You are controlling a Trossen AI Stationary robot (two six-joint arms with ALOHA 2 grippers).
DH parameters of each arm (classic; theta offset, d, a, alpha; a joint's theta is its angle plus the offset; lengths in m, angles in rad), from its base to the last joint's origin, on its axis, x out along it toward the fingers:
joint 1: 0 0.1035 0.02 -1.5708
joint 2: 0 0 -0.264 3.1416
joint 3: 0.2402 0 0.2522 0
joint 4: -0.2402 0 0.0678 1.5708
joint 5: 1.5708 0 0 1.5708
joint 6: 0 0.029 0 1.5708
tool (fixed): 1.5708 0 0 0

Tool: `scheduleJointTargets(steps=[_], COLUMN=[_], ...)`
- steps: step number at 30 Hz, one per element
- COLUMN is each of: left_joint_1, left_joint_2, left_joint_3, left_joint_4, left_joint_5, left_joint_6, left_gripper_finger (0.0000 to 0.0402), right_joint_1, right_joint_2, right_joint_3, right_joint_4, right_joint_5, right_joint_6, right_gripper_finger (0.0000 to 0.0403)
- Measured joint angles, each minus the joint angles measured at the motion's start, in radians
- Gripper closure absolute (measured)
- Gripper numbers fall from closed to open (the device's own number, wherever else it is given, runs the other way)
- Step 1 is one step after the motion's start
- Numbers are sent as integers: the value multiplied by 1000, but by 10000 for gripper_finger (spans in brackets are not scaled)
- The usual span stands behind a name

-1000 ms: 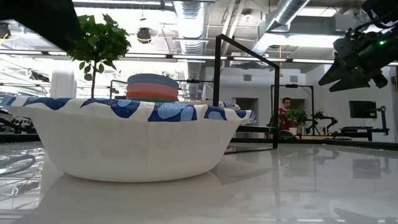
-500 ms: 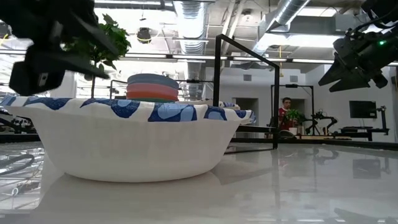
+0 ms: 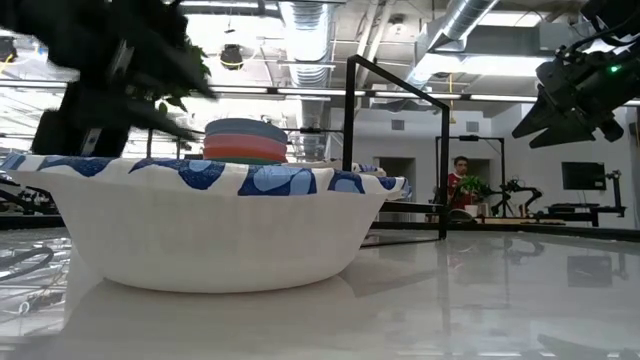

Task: Place and stack bowls onto a shelf
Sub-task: Stack the bottom right patterned blue bowl on the patterned blue bowl on the shelf

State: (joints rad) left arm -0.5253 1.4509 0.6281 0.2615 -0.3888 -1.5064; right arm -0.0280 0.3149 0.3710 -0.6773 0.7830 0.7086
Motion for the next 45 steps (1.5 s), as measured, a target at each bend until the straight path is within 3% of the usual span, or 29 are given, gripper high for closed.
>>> scheduleJointTargets(steps=[3, 7, 10, 12, 22, 35, 45], left_joint_1=[12, 22, 21, 19, 15, 15, 15], left_joint_2=[0, 0, 2, 6, 66, 153, 191], left_joint_3=[69, 200, 290, 318, 319, 319, 319], left_joint_4=[-72, -365, -628, -699, -710, -646, -651], left_joint_5=[60, 115, 85, 47, 29, 115, 116], left_joint_6=[91, 209, 226, 213, 208, 227, 204], left_gripper_finger=[266, 266, 266, 266, 253, 128, 155], right_joint_1=[0, 0, 0, 0, 0, 0, 0], right_joint_2=[0, 0, 0, 0, 0, 0, 0], right_joint_3=[0, 0, 0, 0, 0, 0, 0], right_joint_4=[0, 0, 0, -1, -10, -18, -19], right_joint_5=[0, 0, 0, 0, 0, 0, 0], right_joint_6=[0, 0, 3, 18, 24, 26, 27], right_gripper_finger=[143, 143, 143, 143, 143, 143, 143])
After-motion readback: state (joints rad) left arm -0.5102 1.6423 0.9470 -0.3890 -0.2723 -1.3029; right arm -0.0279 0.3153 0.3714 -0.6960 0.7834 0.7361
